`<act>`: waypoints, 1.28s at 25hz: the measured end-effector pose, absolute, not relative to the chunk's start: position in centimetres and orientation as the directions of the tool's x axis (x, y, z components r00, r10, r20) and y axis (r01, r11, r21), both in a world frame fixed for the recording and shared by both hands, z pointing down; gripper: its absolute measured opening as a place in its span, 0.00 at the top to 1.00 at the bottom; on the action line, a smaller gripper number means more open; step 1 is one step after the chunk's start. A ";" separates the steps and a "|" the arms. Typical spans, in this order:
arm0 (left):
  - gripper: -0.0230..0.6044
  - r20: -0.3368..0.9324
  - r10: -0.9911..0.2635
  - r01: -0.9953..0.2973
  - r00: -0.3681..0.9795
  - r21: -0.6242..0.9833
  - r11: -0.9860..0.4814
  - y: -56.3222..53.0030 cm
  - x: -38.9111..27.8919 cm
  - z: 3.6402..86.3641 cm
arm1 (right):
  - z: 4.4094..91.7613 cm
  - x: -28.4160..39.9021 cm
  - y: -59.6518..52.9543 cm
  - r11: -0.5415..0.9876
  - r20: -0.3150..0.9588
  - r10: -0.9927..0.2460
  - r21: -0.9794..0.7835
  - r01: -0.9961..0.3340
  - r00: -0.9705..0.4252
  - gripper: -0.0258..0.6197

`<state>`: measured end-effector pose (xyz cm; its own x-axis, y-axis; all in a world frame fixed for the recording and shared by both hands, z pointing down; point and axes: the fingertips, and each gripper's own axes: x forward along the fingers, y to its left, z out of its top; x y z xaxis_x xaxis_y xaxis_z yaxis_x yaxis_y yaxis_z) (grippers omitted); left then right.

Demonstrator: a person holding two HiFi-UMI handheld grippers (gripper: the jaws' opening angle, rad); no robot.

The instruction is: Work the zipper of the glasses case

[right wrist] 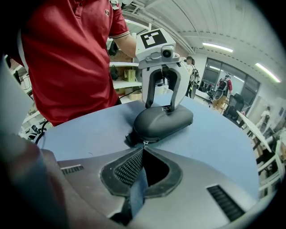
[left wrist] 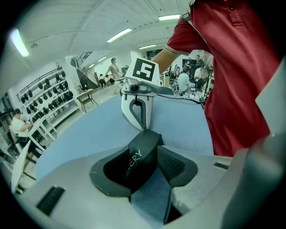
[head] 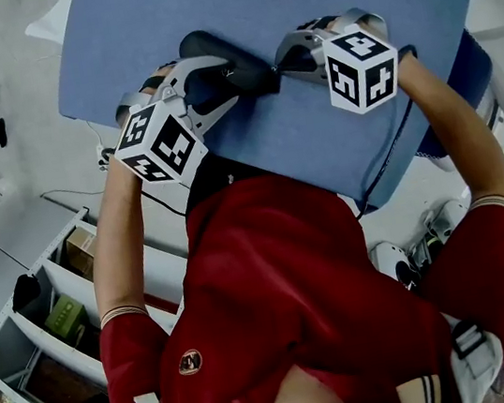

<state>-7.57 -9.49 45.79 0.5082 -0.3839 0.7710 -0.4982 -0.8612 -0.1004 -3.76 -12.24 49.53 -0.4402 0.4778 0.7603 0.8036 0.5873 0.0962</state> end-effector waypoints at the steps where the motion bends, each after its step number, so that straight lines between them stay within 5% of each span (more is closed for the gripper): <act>1: 0.68 0.771 -0.386 -0.500 0.507 -0.102 -0.860 -9.5 -7.6 45.9 | 49.6 -3.6 -12.1 0.596 0.761 0.472 0.096 0.797 -0.445 0.96; 21: 0.68 0.746 -0.401 -0.470 0.531 -0.135 -0.872 -9.1 -7.1 46.0 | 49.6 -2.5 -8.9 0.843 0.830 0.219 0.103 0.528 -0.512 0.96; 32: 0.68 0.699 -0.405 -0.423 0.590 -0.159 -0.892 -9.2 -7.5 45.6 | 49.3 -3.6 -7.9 0.992 0.849 -0.001 0.066 0.104 -0.528 0.96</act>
